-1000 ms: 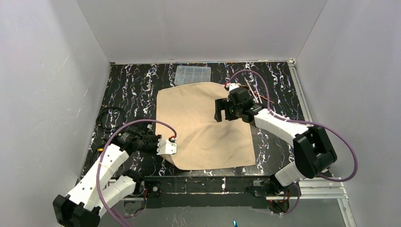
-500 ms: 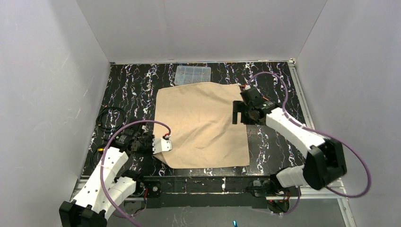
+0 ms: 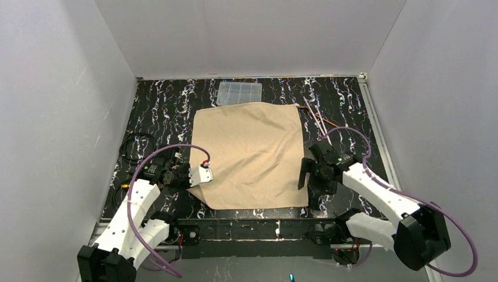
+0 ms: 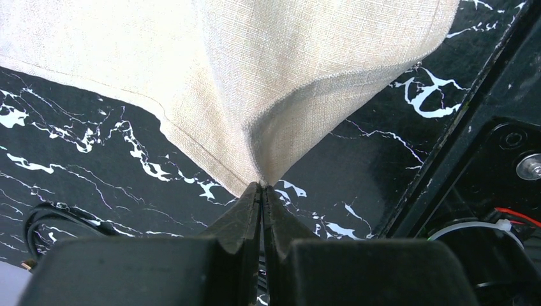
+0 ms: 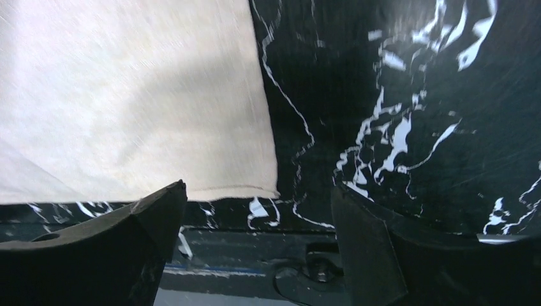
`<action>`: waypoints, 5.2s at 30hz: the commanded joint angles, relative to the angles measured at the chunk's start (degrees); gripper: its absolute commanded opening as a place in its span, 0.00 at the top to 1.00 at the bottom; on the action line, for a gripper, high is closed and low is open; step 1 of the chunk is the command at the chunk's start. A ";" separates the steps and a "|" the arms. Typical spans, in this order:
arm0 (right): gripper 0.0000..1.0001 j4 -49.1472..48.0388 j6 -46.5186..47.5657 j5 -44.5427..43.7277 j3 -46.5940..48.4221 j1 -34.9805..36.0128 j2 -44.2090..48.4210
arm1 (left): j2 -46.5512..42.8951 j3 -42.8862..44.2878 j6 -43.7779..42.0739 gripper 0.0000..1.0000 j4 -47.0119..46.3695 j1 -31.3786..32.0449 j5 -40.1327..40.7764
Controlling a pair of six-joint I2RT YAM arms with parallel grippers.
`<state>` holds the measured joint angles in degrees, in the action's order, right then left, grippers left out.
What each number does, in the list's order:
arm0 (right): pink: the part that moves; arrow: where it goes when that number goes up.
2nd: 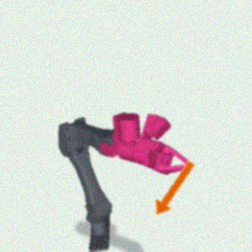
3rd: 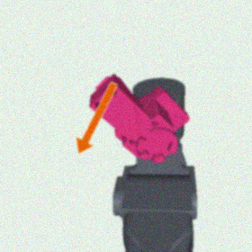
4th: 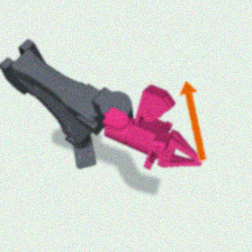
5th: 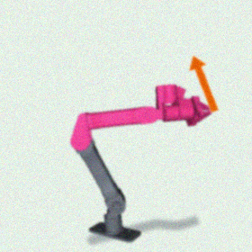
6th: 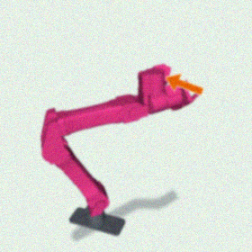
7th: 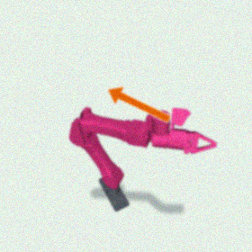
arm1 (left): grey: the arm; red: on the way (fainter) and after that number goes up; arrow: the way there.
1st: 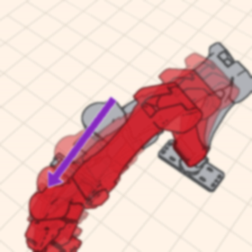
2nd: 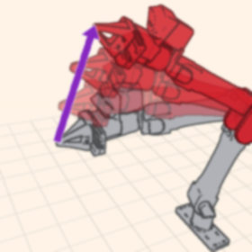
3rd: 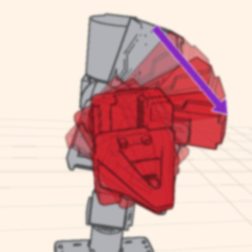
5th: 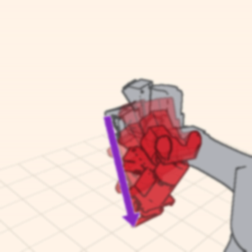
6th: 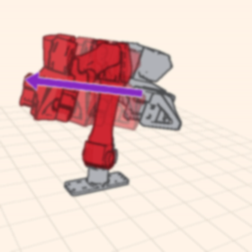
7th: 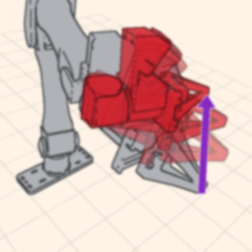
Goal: Fold the napkin into a case and place the utensils inside
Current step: Pick up the flattened napkin from the center of the board, then fold and flatten the napkin at the center of the board.
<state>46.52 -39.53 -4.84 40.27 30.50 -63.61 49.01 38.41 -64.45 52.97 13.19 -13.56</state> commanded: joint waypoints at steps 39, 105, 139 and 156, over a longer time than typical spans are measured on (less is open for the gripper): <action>0.99 10.31 5.89 3.86 7.60 12.45 -1.22 | -2.35 10.94 4.04 1.00 10.94 -0.36 -10.67; 0.99 -2.51 25.62 -0.49 55.17 -7.42 -46.94 | 30.94 22.02 23.59 1.00 -29.16 -2.91 20.27; 0.97 -1.70 22.98 -0.94 68.11 -11.42 -61.74 | 36.51 15.23 22.51 1.00 -43.60 -3.87 22.64; 0.93 -1.37 20.59 3.15 74.10 -11.36 -64.85 | 40.66 17.58 23.95 1.00 -44.45 -3.87 22.73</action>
<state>45.91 -18.28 -1.32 112.01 19.25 -127.26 89.12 53.74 -41.06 9.21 9.69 8.51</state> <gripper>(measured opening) 0.083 0.008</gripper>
